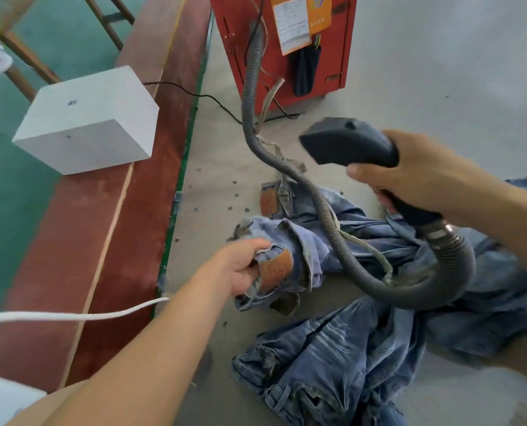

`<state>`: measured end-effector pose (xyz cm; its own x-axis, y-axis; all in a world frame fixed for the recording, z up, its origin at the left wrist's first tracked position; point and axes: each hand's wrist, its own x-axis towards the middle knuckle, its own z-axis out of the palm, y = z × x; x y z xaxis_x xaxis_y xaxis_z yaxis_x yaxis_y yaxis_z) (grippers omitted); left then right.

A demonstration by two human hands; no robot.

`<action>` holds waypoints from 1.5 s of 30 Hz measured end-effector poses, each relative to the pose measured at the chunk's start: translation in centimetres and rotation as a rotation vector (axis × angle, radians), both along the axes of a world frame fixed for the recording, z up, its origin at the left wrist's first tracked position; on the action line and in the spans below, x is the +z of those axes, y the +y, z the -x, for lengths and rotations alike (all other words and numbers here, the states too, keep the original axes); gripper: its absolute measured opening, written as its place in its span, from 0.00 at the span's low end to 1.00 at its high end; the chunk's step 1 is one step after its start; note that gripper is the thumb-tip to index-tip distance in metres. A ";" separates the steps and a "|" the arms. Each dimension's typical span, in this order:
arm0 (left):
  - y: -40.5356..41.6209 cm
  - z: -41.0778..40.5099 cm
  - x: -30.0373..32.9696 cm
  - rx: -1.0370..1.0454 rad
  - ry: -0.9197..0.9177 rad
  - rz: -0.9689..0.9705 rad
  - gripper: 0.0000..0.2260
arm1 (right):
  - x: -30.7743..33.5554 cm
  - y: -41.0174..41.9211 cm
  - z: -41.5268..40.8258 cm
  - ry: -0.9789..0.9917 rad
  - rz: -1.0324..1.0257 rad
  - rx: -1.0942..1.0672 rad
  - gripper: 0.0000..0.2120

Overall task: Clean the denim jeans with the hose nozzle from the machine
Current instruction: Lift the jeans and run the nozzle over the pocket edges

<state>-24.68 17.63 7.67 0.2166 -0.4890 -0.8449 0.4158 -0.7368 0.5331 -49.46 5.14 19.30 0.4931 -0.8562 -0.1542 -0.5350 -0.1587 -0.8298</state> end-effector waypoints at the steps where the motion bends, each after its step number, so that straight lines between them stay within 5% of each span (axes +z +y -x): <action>1: 0.3 -0.5 -1.5 0.060 -0.072 -0.077 0.07 | -0.5 -0.2 0.3 0.028 -0.039 -0.053 0.09; 3: 0.7 -2.3 -3.8 0.223 -0.238 -0.128 0.10 | -1.5 -0.2 0.8 0.110 -0.102 -0.106 0.12; 7: 1.5 -4.6 -5.4 0.421 -0.497 -0.214 0.36 | -2.4 0.5 1.0 0.200 -0.126 -0.044 0.13; 9: 2.2 -3.4 -5.3 0.146 -0.837 -0.072 0.35 | -2.3 0.8 0.7 0.230 -0.087 -0.008 0.14; 11: 3.3 -1.3 -5.3 -0.373 -1.180 0.066 0.33 | -2.4 1.1 0.4 0.245 -0.058 0.008 0.14; 13: 3.7 -0.2 -6.3 -0.762 -1.392 -0.049 0.35 | -2.6 1.1 0.2 0.269 -0.036 0.017 0.13; 18: 2.5 -2.3 -6.4 -0.749 -1.396 -0.335 0.13 | -3.0 1.1 -0.4 0.348 0.023 0.066 0.15; 23: 2.8 -2.6 -6.9 -0.842 -1.288 -0.519 0.42 | -3.1 1.4 -0.2 0.353 0.007 0.061 0.15; 26: 3.6 -1.9 -7.6 -0.927 -1.447 -0.431 0.23 | -3.2 1.7 -0.3 0.353 0.031 0.074 0.15; 29: 2.2 -2.5 -6.4 -0.586 -1.224 -0.148 0.12 | -3.1 1.9 0.0 0.367 0.062 0.096 0.15; 34: 0.5 -3.7 -1.2 0.236 -0.266 0.340 0.06 | -2.5 2.1 1.2 0.410 0.103 0.183 0.16; 37: 0.2 -3.4 1.2 0.338 -0.035 0.498 0.05 | -2.4 2.5 2.3 0.453 0.116 0.251 0.19; 45: -1.2 -0.2 4.5 0.339 0.166 0.583 0.09 | -1.2 5.7 2.1 0.390 0.144 0.416 0.19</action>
